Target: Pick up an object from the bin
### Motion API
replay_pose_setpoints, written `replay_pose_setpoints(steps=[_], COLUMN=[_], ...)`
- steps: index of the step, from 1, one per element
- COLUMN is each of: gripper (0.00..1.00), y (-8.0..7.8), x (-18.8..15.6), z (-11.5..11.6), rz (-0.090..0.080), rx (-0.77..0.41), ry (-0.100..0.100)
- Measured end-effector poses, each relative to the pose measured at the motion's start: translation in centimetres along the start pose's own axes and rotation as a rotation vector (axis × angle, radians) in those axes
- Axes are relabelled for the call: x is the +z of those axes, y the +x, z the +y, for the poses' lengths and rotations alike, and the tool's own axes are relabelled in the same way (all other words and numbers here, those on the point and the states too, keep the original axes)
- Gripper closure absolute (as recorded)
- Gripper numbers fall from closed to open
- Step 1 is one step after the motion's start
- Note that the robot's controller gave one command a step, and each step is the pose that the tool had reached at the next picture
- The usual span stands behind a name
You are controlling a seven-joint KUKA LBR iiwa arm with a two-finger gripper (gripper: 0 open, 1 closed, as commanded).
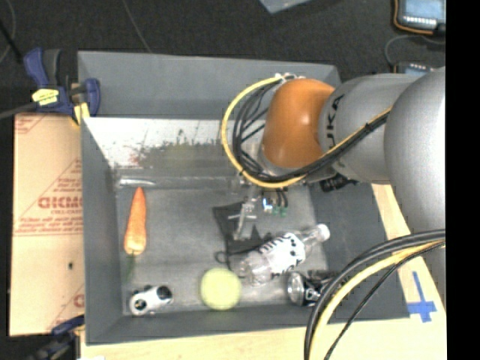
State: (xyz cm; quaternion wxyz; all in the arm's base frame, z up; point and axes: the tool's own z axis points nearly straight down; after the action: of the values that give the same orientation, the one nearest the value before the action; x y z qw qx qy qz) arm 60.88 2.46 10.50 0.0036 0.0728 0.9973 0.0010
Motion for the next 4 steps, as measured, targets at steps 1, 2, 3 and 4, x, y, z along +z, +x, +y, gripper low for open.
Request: replay_pose_setpoints(steps=[1, 2, 3, 4], gripper=[1.00, 1.00, 1.00, 1.00], y=[-1.5, -1.5, -0.7, 0.3], x=[2.3, 2.3, 0.4, -2.5], z=[0.9, 0.8, 0.8, 1.3], rz=[-0.007, -0.007, -0.003, -0.010], rx=[0.270, 0.269, 0.208, 0.020], ry=[-0.003, -0.003, 0.001, -0.001])
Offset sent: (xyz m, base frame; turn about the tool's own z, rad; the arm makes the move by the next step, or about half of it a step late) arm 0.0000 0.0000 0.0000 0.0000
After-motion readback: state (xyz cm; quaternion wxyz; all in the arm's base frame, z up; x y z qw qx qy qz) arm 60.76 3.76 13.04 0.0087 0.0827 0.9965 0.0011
